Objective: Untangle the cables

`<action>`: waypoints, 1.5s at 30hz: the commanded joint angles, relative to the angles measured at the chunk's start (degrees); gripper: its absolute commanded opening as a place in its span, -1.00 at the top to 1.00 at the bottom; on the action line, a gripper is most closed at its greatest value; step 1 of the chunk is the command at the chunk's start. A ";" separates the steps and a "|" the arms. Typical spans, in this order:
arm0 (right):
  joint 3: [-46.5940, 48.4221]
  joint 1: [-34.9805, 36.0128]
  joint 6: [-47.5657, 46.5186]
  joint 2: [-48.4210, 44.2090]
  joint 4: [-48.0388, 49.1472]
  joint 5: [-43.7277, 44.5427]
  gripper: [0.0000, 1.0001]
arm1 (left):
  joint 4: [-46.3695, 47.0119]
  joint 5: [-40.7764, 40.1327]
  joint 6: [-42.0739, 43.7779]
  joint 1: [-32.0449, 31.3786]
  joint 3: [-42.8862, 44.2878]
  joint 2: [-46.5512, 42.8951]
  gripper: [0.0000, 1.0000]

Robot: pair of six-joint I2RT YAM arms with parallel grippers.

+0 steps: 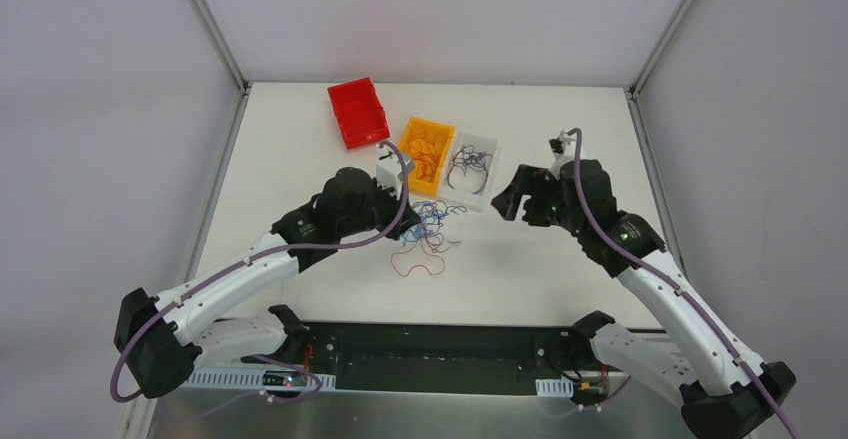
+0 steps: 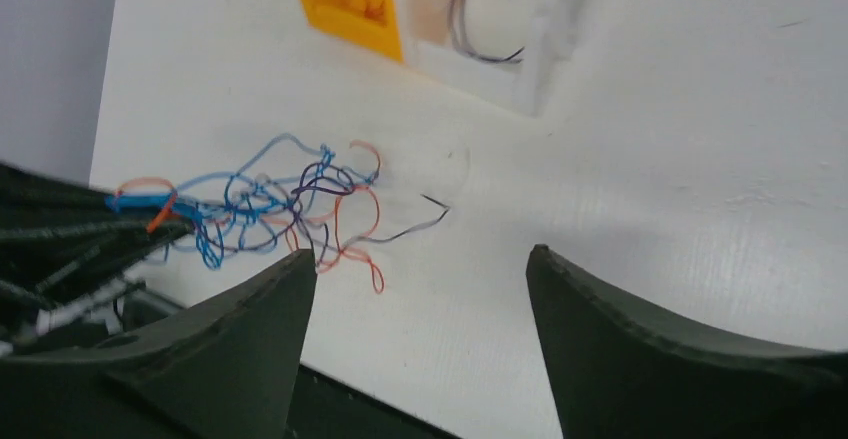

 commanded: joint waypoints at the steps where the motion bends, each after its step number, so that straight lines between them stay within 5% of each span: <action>1: -3.13 0.17 -4.08 1.37 6.91 -22.79 -0.71 | 0.03 5.30 1.81 0.00 6.29 0.36 1.00; 7: -9.01 2.14 -4.71 1.95 14.32 -30.05 -0.53 | -2.39 -0.47 -0.42 -0.04 11.04 1.74 1.00; 20: -34.75 10.56 3.39 -1.53 46.68 -19.81 -0.65 | -3.11 -2.11 -4.26 -0.04 16.14 2.58 1.00; 33: -37.96 22.30 -6.81 5.64 57.58 -4.96 -0.41 | -3.11 -0.73 -5.73 -0.04 19.07 3.61 1.00; 45: -32.49 30.50 -13.93 24.42 71.98 12.94 -0.41 | -3.11 -0.16 -6.14 -0.01 19.92 3.42 1.00</action>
